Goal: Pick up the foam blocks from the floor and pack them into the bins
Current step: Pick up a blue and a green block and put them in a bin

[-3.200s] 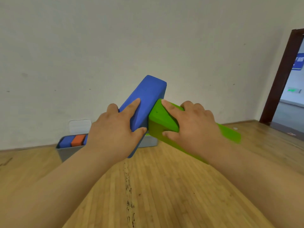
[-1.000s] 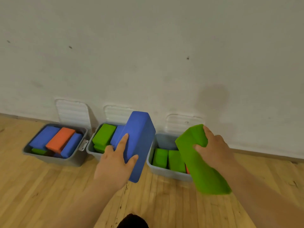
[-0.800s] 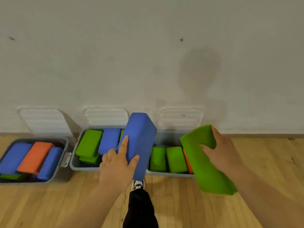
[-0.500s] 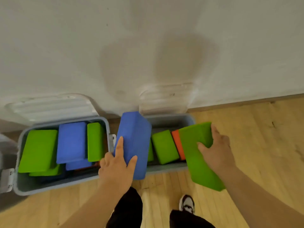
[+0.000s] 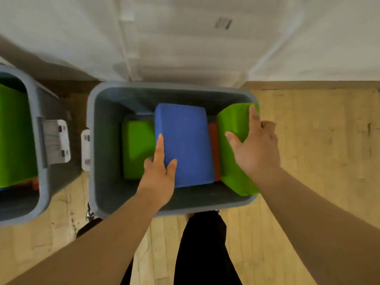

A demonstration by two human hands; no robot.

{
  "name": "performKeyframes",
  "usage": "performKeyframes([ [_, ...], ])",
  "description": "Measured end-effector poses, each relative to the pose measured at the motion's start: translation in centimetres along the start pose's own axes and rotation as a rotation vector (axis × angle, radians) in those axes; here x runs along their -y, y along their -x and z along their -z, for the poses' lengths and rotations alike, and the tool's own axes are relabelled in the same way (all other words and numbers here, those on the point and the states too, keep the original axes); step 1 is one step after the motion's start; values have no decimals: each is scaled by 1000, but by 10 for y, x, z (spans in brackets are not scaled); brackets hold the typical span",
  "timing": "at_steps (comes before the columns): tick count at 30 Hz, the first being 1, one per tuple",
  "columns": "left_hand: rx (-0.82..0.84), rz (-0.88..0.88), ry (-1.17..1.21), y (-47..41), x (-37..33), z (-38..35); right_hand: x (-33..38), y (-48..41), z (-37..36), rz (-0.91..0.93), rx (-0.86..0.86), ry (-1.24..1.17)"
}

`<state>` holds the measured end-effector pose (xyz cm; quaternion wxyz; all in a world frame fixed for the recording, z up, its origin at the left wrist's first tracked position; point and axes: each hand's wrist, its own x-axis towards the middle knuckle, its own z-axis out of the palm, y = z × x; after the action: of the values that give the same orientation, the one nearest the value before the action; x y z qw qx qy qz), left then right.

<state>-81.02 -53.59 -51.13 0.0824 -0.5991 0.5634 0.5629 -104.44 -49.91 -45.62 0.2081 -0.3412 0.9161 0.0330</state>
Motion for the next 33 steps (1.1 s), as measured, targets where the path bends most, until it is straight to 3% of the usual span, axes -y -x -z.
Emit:
performKeyframes([
  [6,47,83,-138,-61,32,-82,-25,-19,-76,106,101,39],
  [11,66,98,-197,-63,45,-72,-35,-27,-79,109,109,18],
  [16,102,130,-268,-42,21,-48,-39,-27,-51,65,306,24],
  [24,3,-15,-483,74,-55,53,-5,51,58,102,346,78],
  [33,-176,-335,-852,282,-178,236,75,221,280,78,207,-69],
])
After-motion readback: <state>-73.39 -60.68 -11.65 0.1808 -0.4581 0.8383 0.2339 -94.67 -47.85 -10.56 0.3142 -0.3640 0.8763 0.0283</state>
